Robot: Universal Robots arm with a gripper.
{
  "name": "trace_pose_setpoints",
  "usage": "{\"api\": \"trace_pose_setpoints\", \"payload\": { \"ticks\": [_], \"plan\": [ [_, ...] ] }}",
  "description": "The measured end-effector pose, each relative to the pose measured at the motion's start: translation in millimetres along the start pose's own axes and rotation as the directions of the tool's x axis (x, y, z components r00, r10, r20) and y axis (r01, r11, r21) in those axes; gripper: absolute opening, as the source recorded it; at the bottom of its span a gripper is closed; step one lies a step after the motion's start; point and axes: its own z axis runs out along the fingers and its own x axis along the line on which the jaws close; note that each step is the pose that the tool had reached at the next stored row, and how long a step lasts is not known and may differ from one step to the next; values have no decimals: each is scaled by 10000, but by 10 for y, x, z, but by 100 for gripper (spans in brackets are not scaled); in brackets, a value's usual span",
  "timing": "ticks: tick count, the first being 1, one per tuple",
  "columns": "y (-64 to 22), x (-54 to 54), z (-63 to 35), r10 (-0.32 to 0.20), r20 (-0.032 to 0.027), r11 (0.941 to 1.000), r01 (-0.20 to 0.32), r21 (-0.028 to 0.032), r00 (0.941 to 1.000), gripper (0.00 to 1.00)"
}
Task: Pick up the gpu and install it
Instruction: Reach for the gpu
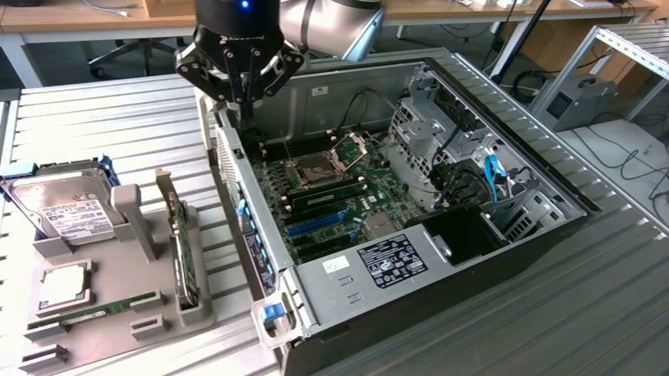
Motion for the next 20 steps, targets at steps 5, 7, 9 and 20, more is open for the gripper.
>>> {"api": "trace_pose_setpoints", "payload": {
  "ticks": [5, 7, 9, 20],
  "plan": [
    [-1, 21, -1, 0, 0, 10000, 0, 4, 10000, 11],
    [-3, 37, -1, 0, 1, 10000, 0, 7, 10000, 11],
    [-3, 46, -1, 1, 0, 10000, -1, 8, 10000, 11],
    [-8, 100, -3, 0, 1, 10000, 0, 17, 10000, 11]
  ]
}}
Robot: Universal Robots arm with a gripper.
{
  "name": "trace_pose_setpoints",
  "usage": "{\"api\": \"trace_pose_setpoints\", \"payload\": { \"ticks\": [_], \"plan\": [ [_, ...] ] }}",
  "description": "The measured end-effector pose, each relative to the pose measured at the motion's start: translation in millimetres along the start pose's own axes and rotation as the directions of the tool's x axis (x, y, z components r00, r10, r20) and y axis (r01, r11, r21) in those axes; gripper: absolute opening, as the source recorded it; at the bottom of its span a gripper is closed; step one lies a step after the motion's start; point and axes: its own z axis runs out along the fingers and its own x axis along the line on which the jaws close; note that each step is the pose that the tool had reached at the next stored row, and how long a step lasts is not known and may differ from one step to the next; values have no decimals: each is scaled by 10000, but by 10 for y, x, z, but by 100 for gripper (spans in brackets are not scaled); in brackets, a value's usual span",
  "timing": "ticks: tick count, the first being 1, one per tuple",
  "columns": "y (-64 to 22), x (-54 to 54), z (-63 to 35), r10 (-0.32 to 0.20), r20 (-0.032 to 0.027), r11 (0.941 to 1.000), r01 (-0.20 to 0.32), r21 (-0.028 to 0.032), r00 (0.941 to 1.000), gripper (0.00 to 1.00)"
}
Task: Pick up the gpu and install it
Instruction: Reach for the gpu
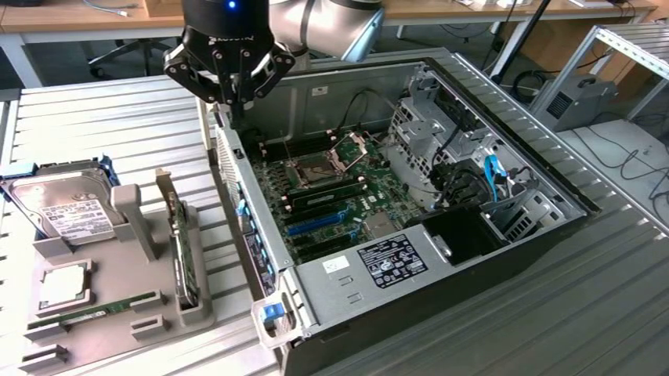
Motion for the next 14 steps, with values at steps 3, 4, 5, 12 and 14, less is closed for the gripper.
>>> {"api": "trace_pose_setpoints", "payload": {
  "ticks": [3, 4, 5, 12, 14],
  "plan": [
    [-1, 14, 0, 0, 1, 10000, 0, 2, 10000, 11],
    [-1, 19, 0, 1, 1, 10000, -1, 2, 10000, 11],
    [-2, 27, 0, 0, 1, 10000, 0, 3, 10000, 11],
    [-4, 59, -1, 0, 1, 10000, 0, 7, 10000, 11],
    [-5, 68, -2, 0, 1, 10000, 0, 9, 10000, 11]
  ]
}}
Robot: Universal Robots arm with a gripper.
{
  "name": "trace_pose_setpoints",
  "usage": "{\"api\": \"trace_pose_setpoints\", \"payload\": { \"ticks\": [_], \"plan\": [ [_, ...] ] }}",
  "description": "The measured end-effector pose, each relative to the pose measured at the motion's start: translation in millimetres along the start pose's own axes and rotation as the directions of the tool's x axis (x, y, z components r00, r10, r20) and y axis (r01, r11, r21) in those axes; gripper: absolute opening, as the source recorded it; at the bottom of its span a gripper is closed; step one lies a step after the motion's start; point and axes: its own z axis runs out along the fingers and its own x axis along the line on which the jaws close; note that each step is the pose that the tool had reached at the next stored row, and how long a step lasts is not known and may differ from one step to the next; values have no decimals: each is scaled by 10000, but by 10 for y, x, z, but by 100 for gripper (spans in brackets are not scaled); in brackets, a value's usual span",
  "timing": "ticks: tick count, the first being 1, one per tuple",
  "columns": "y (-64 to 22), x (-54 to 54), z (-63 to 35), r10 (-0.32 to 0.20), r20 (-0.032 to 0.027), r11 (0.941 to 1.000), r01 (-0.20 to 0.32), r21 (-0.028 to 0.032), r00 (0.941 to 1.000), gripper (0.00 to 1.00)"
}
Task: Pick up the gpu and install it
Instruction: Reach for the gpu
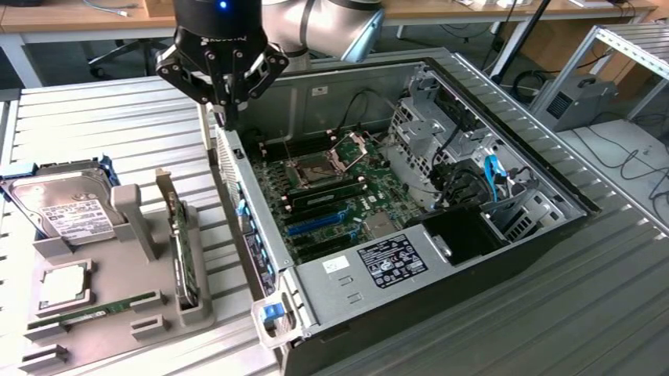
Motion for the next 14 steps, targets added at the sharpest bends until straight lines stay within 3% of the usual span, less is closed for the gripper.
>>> {"api": "trace_pose_setpoints", "payload": {
  "ticks": [14],
  "plan": [
    [-5, 72, -2, 0, 1, 10000, 0, 10, 10000, 11]
  ]
}}
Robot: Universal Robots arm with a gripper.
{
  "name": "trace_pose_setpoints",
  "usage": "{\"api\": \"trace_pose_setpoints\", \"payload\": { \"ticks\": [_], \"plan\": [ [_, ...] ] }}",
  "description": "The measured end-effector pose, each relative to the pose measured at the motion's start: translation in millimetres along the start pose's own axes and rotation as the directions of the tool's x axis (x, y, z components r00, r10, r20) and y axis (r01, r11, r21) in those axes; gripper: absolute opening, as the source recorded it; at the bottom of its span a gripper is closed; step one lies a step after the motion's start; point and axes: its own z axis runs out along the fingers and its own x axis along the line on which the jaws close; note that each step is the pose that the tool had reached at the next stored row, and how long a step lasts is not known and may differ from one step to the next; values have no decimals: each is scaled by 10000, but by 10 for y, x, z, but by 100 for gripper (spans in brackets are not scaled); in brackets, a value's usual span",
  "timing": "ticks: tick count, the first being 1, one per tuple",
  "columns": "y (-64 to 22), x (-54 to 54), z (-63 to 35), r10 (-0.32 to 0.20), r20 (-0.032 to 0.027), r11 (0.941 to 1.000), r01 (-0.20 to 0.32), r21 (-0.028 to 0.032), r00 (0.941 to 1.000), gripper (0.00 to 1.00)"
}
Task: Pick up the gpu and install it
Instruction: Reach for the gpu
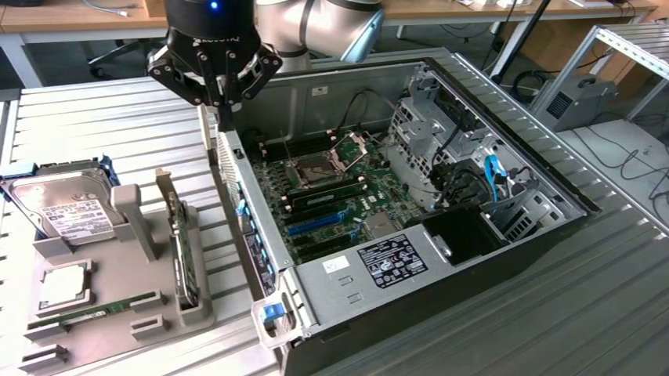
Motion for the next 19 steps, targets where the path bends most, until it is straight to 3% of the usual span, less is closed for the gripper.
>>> {"api": "trace_pose_setpoints", "payload": {
  "ticks": [19],
  "plan": [
    [-8, 107, -3, -1, -1, 10000, 1, 7, 10000, 11]
  ]
}}
